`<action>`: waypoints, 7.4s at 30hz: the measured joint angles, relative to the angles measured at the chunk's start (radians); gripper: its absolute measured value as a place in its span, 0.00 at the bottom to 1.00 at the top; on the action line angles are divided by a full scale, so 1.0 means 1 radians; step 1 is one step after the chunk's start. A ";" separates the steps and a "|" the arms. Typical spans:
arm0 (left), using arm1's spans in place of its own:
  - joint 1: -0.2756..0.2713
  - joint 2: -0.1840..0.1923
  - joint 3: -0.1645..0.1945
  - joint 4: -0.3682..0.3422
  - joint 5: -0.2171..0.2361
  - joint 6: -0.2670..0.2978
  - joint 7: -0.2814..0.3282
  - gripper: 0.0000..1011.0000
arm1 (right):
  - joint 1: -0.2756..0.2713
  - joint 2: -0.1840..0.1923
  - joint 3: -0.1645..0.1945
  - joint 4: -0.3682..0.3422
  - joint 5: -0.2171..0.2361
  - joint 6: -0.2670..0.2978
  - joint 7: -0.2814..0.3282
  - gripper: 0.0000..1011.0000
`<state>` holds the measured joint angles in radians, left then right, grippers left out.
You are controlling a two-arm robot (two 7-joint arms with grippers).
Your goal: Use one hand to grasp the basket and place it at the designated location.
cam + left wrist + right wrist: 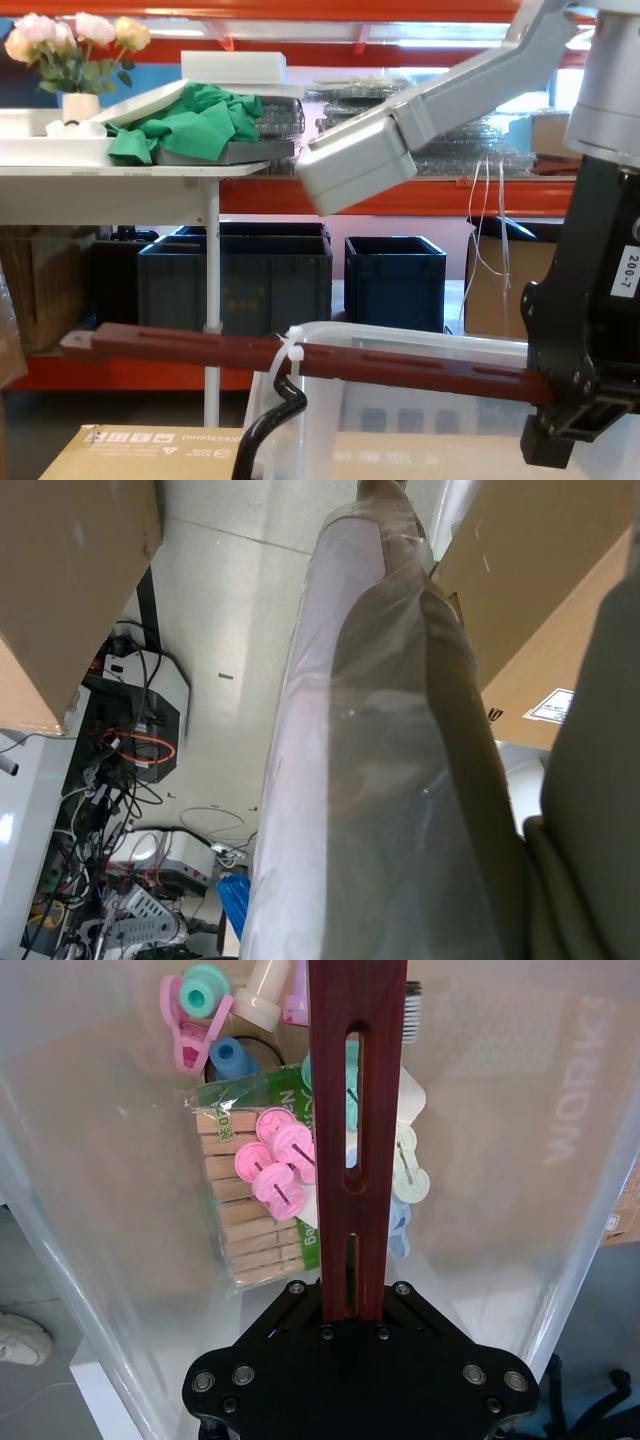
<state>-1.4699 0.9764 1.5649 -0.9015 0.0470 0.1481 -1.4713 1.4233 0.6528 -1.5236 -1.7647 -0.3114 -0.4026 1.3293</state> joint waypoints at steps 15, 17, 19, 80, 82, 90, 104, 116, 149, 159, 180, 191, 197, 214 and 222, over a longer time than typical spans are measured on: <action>0.000 0.000 0.000 0.000 0.000 0.000 0.000 0.00 | -0.030 -0.007 0.016 -0.018 -0.029 0.007 -0.004 0.00; 0.000 0.000 0.000 0.000 0.000 0.000 0.000 0.00 | -0.032 -0.009 0.016 -0.020 -0.032 0.009 -0.004 0.00; 0.000 0.000 0.000 0.000 0.000 0.000 0.000 0.00 | -0.034 -0.015 0.016 -0.023 -0.038 0.014 -0.004 0.00; 0.000 0.000 0.000 0.000 0.000 0.000 0.000 0.00 | -0.040 -0.222 -0.140 0.110 -0.120 0.172 0.095 0.00; 0.000 0.000 0.000 0.000 0.000 0.000 0.000 0.00 | -0.043 -0.227 -0.144 0.116 -0.126 0.176 0.096 0.00; 0.000 0.000 0.000 0.000 0.000 0.000 0.000 0.00 | -0.049 -0.240 -0.154 0.131 -0.141 0.188 0.100 0.00; 0.000 0.000 0.000 0.000 0.000 0.000 0.000 0.00 | -0.054 -0.245 -0.154 0.141 -0.148 0.191 0.105 0.00; 0.000 0.000 0.000 0.000 0.000 0.000 0.000 0.00 | -0.057 -0.234 -0.147 0.141 -0.143 0.184 0.103 0.00; 0.000 0.000 0.000 0.000 0.000 0.000 0.000 0.00 | -0.061 -0.206 -0.115 0.121 -0.117 0.187 0.085 0.91; 0.000 0.000 0.000 0.000 0.000 0.000 0.000 0.00 | -0.064 -0.199 -0.110 0.116 -0.121 0.188 0.081 0.99; 0.000 0.000 0.000 0.000 0.000 0.000 0.000 0.00 | -0.046 -0.149 -0.052 0.107 -0.088 0.183 0.070 0.99; 0.000 0.000 0.000 0.000 0.000 0.000 0.000 0.00 | -0.027 -0.116 -0.011 0.087 -0.034 0.172 0.069 0.99; 0.000 0.000 0.000 0.000 0.000 0.000 0.000 0.00 | -0.012 -0.089 0.011 0.061 -0.002 0.168 0.071 0.99; 0.000 0.000 0.000 0.000 0.000 0.000 0.000 0.00 | 0.006 -0.057 0.040 0.042 0.047 0.157 0.075 0.99; 0.000 0.000 0.000 0.000 0.000 0.000 0.000 0.00 | 0.017 -0.037 0.057 0.025 0.070 0.153 0.076 0.99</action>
<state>-1.4699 0.9764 1.5649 -0.9015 0.0470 0.1481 -1.4713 1.4406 0.6162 -1.4661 -1.7394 -0.2412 -0.2499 1.4050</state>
